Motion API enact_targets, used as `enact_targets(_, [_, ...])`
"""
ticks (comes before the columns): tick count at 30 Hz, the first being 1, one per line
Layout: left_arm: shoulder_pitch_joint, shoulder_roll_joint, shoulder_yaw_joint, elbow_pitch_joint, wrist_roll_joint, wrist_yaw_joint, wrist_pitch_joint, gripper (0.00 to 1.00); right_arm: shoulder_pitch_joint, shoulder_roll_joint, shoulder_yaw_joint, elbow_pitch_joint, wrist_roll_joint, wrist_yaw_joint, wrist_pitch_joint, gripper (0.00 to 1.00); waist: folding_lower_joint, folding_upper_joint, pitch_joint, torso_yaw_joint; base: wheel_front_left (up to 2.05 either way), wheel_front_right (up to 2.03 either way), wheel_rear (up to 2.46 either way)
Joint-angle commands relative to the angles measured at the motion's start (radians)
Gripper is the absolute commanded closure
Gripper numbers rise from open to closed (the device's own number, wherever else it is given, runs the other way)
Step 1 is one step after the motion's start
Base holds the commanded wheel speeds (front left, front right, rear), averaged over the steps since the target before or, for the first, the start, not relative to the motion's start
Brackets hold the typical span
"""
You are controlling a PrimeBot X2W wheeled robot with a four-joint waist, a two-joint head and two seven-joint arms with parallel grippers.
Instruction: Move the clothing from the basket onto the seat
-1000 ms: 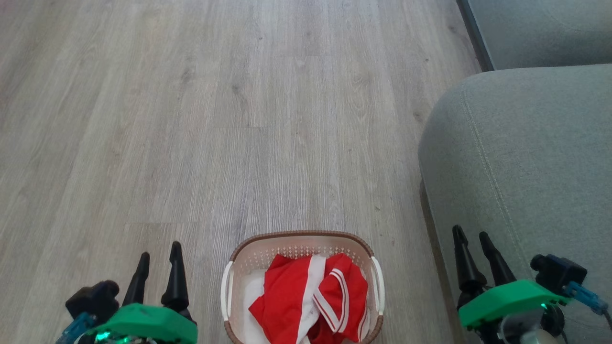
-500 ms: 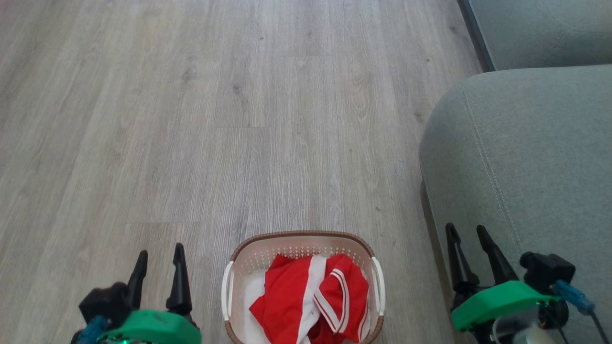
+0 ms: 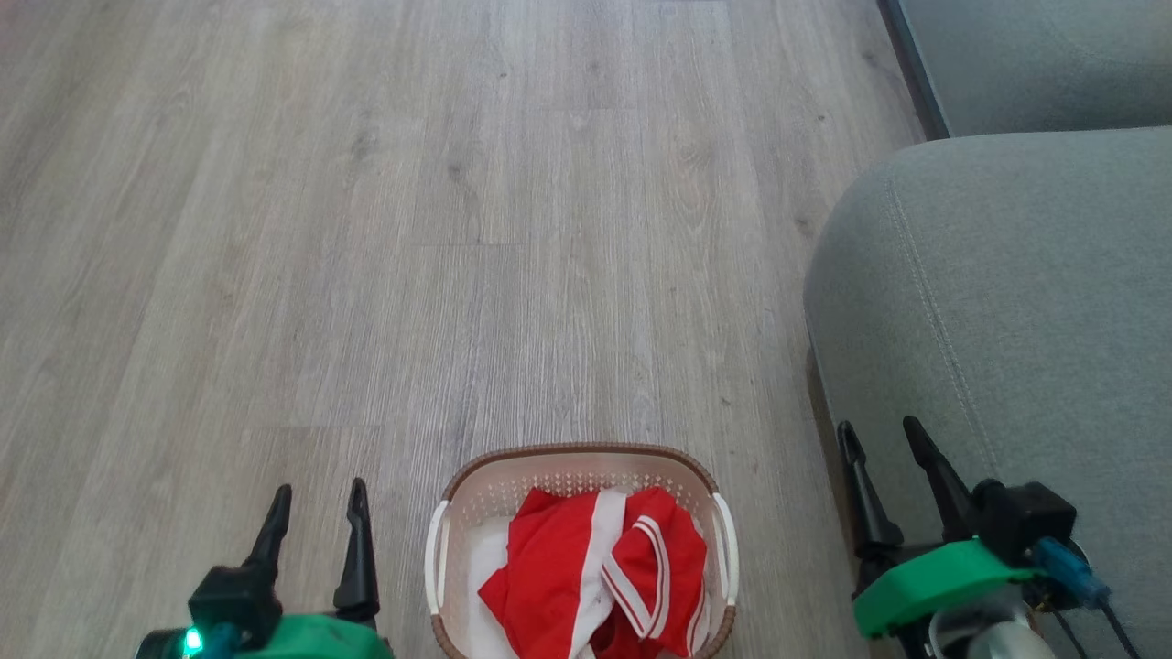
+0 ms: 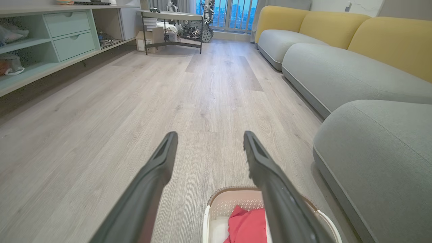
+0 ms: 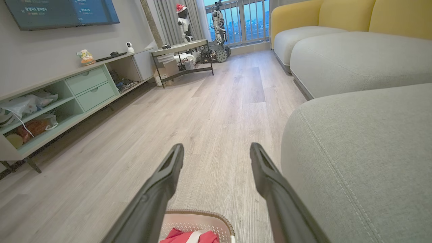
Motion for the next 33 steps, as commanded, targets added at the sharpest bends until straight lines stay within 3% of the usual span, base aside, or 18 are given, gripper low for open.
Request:
enact_targets(1, [-0.028,0.008,0.027,-0.046,0.041,0.01,-0.018,0.0,-0.021,-0.013,0.025,-0.041,-0.038,0.0,-0.021,0.0,0.0,0.0,0.0,0.0,0.0,0.0,0.0])
enact_targets(10, [-0.018,0.0,0.028,-0.036,0.124,0.009,-0.043,0.0,-0.019,-0.014,0.039,-0.051,-0.129,0.0,-0.046,0.0,0.0,0.0,-0.003,0.001,0.0,0.0,0.0])
enact_targets(33, [-0.023,-0.012,0.052,-0.005,0.11,-0.009,-0.043,0.0,-0.022,-0.014,0.039,-0.044,-0.12,0.0,-0.046,0.0,0.0,0.0,-0.004,0.0,0.0,0.0,0.0])
